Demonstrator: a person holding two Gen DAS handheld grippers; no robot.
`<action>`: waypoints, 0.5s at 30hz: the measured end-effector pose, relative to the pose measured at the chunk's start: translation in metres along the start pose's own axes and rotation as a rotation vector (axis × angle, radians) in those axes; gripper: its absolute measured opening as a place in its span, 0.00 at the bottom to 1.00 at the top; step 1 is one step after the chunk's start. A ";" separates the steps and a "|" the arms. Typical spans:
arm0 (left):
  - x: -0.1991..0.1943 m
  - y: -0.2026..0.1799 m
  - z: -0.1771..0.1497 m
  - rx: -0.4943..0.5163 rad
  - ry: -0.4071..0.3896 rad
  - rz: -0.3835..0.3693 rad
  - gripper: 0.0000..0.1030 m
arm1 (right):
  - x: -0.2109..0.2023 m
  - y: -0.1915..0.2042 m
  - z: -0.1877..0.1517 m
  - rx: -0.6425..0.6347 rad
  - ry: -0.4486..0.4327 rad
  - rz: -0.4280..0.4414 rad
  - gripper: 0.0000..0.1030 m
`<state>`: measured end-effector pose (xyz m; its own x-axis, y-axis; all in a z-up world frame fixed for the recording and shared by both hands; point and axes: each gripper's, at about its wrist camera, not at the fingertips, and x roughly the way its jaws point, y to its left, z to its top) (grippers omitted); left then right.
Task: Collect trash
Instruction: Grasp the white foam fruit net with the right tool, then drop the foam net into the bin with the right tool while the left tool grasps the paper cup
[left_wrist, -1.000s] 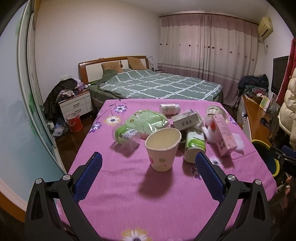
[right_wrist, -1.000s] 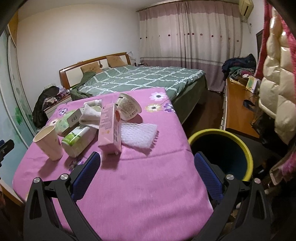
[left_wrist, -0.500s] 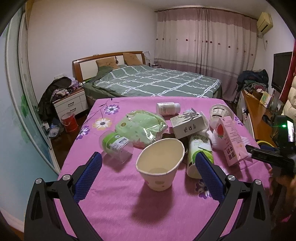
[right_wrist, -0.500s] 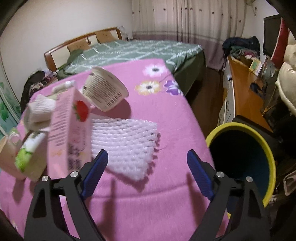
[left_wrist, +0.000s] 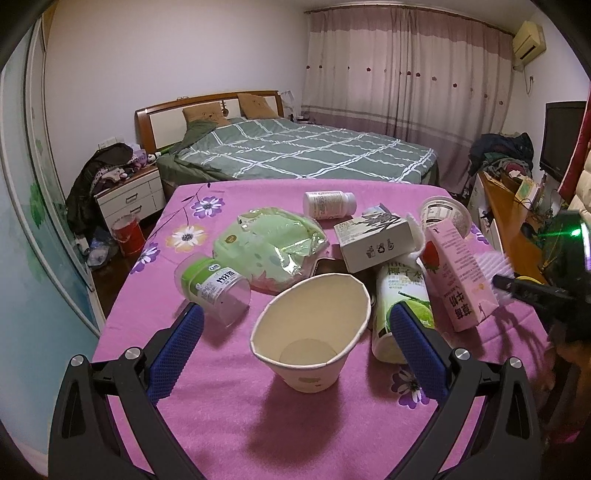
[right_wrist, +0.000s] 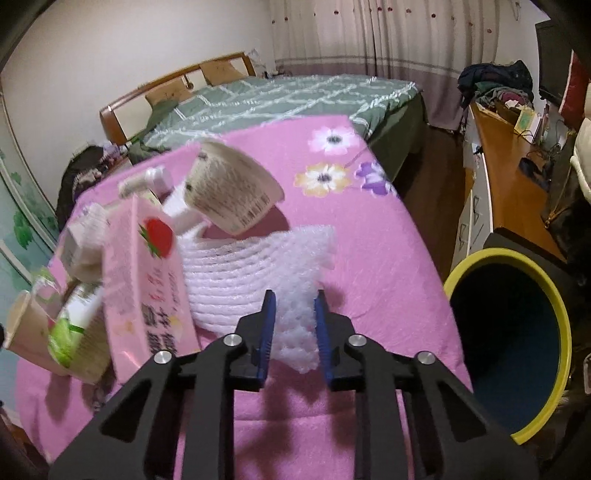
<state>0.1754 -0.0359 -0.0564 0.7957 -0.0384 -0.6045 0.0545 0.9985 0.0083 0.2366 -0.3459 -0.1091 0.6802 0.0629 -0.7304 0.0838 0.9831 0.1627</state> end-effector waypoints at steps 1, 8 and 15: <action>0.001 0.000 0.000 0.000 -0.001 -0.002 0.96 | -0.006 0.000 0.001 0.000 -0.014 0.002 0.17; 0.004 0.000 -0.003 0.003 0.011 -0.020 0.96 | -0.056 0.004 0.007 -0.028 -0.139 -0.034 0.15; 0.006 -0.004 -0.008 0.012 0.023 -0.035 0.96 | -0.093 -0.003 0.001 -0.029 -0.198 -0.063 0.15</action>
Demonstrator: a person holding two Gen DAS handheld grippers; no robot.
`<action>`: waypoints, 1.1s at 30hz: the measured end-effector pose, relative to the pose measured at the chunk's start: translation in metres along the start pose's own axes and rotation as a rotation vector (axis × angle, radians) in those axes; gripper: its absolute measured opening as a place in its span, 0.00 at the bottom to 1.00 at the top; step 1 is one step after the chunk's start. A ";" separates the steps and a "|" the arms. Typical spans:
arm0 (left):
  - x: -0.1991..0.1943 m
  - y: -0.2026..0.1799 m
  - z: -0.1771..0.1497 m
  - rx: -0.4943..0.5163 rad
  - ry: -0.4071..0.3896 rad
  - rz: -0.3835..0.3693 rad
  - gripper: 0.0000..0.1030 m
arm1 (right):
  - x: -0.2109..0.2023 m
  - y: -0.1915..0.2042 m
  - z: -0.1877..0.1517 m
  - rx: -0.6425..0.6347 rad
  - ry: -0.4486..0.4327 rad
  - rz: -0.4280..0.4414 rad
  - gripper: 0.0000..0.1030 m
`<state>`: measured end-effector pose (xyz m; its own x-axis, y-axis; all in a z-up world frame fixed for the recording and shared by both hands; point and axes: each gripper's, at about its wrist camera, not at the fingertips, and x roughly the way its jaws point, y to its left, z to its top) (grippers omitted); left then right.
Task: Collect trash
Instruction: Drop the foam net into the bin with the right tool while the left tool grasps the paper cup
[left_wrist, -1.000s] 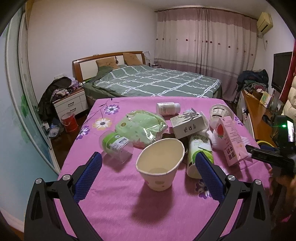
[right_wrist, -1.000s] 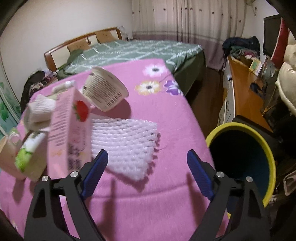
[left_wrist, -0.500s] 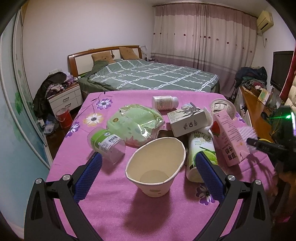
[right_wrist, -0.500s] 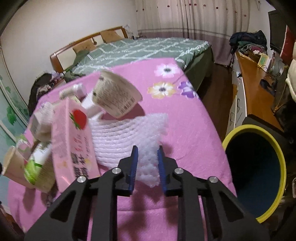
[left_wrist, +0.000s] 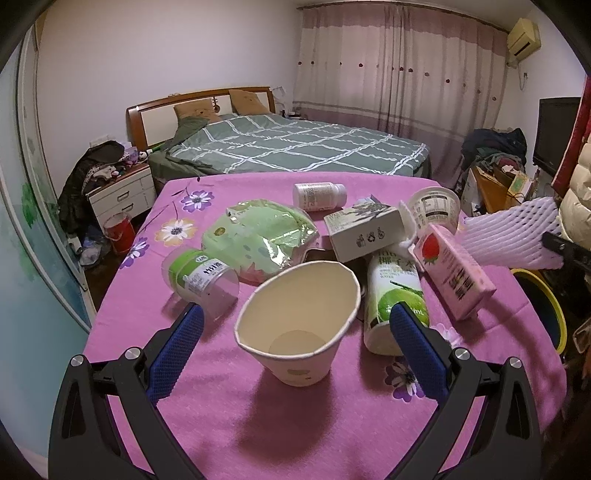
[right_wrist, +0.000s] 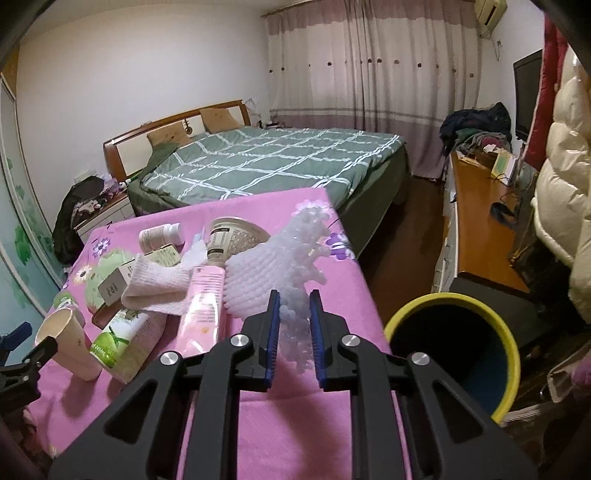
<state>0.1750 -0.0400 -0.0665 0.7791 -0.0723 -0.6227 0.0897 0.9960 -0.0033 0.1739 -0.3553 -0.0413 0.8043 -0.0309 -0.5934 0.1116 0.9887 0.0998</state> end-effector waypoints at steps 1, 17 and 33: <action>0.000 -0.001 -0.001 0.001 0.002 -0.001 0.96 | -0.005 -0.004 -0.001 0.004 -0.006 -0.007 0.15; 0.011 -0.009 -0.009 0.000 0.049 0.004 0.96 | -0.001 -0.146 -0.041 0.222 0.041 -0.341 0.16; 0.043 0.002 -0.006 -0.029 0.084 0.038 0.96 | 0.032 -0.155 -0.059 0.234 0.105 -0.367 0.42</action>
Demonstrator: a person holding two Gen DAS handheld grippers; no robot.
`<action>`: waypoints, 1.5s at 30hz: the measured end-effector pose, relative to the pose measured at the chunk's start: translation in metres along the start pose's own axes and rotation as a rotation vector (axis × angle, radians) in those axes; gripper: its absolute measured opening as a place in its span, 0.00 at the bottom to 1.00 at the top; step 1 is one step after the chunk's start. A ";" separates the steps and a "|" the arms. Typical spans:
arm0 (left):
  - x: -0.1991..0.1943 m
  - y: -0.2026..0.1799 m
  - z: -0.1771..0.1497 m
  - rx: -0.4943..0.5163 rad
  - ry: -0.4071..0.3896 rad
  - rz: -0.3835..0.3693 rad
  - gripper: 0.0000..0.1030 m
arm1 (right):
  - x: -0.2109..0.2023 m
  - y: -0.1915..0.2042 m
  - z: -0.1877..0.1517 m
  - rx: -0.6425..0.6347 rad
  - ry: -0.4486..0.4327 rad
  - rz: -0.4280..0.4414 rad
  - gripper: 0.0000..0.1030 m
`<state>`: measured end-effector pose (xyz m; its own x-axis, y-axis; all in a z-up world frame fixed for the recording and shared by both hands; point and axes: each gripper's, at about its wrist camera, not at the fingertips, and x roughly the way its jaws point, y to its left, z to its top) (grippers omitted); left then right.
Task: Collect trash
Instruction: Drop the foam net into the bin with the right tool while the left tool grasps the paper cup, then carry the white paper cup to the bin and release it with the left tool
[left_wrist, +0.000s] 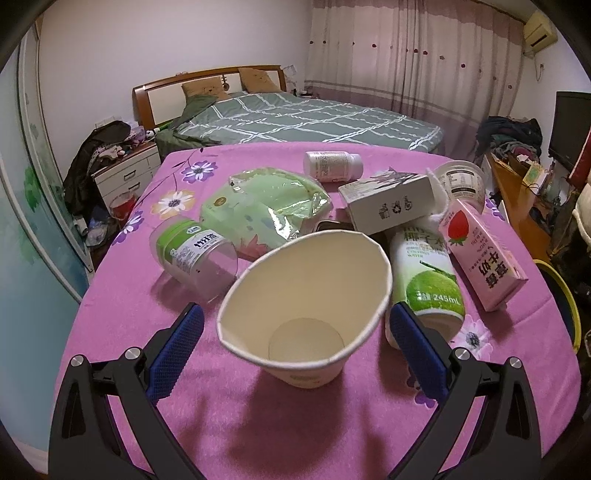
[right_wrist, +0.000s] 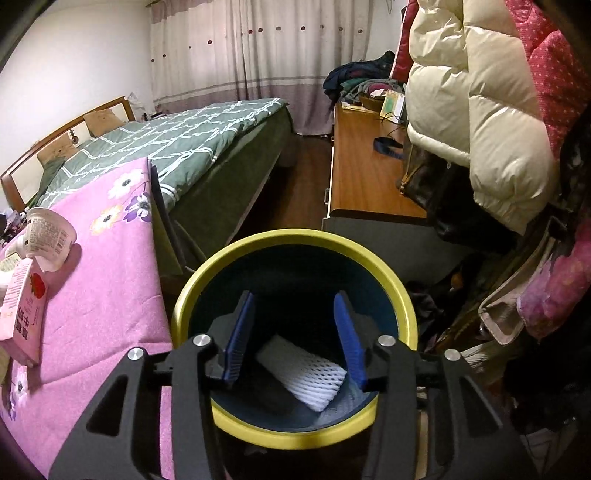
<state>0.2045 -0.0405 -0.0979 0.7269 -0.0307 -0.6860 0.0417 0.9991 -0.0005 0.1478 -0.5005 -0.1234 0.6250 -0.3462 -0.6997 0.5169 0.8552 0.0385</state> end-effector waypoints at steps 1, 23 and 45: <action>0.002 -0.001 0.001 0.000 -0.002 0.002 0.96 | 0.001 0.000 0.000 0.001 0.002 0.001 0.42; -0.046 -0.030 0.023 0.081 -0.077 -0.062 0.60 | -0.005 -0.010 0.000 0.018 -0.011 0.040 0.42; -0.034 -0.345 0.028 0.464 0.000 -0.567 0.60 | -0.023 -0.088 -0.013 0.099 -0.041 0.016 0.46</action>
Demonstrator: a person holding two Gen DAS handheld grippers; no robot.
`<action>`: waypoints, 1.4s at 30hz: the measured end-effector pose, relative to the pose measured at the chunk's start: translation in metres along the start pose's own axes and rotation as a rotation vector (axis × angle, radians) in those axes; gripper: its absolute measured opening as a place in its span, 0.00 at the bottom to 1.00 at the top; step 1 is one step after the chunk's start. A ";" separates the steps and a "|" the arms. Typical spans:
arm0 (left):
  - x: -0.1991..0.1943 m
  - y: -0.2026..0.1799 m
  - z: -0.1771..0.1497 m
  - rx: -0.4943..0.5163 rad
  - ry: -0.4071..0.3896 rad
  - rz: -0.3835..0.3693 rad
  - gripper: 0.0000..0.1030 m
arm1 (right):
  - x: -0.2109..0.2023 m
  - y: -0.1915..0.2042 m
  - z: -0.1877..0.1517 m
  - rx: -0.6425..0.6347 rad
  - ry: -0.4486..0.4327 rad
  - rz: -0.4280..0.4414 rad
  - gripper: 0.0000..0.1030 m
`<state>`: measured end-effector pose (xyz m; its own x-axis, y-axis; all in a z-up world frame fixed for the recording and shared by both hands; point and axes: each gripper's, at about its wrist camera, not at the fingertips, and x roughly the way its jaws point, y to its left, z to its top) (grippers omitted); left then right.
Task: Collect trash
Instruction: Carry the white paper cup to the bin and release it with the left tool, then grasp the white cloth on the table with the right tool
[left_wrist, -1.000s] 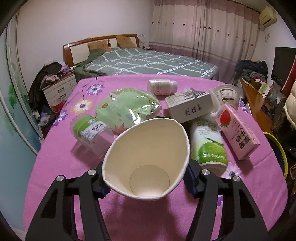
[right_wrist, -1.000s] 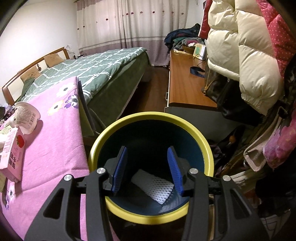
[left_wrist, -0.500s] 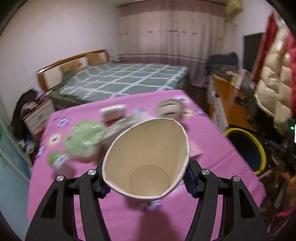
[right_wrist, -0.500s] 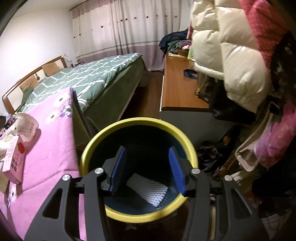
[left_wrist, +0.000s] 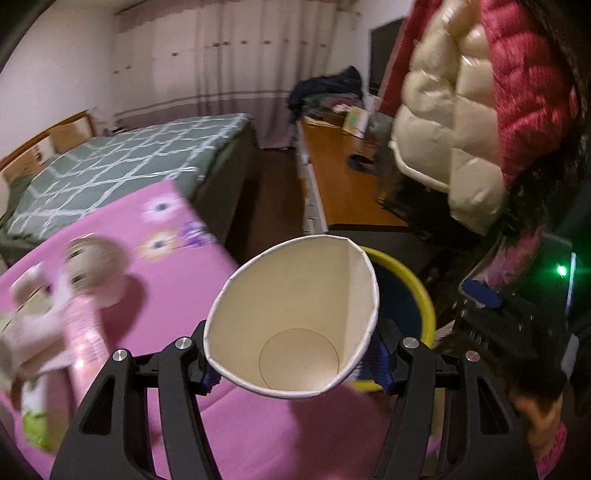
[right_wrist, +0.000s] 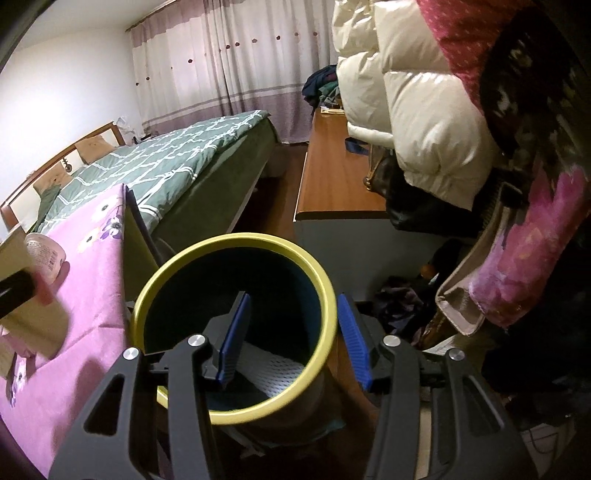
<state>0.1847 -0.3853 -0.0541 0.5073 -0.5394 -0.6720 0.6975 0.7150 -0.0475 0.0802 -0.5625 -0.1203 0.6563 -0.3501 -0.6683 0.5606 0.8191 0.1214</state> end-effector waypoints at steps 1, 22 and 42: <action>0.007 -0.007 0.003 0.007 0.001 -0.009 0.61 | 0.000 -0.003 -0.001 0.006 0.002 0.000 0.46; -0.006 0.023 -0.004 -0.083 -0.026 0.049 0.86 | 0.004 0.005 -0.012 -0.010 0.034 0.034 0.49; -0.208 0.217 -0.154 -0.400 -0.120 0.503 0.88 | -0.053 0.249 -0.028 -0.393 -0.001 0.433 0.49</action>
<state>0.1526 -0.0494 -0.0390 0.7917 -0.1256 -0.5979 0.1299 0.9909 -0.0362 0.1704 -0.3271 -0.0752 0.7843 0.0539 -0.6181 0.0118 0.9947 0.1017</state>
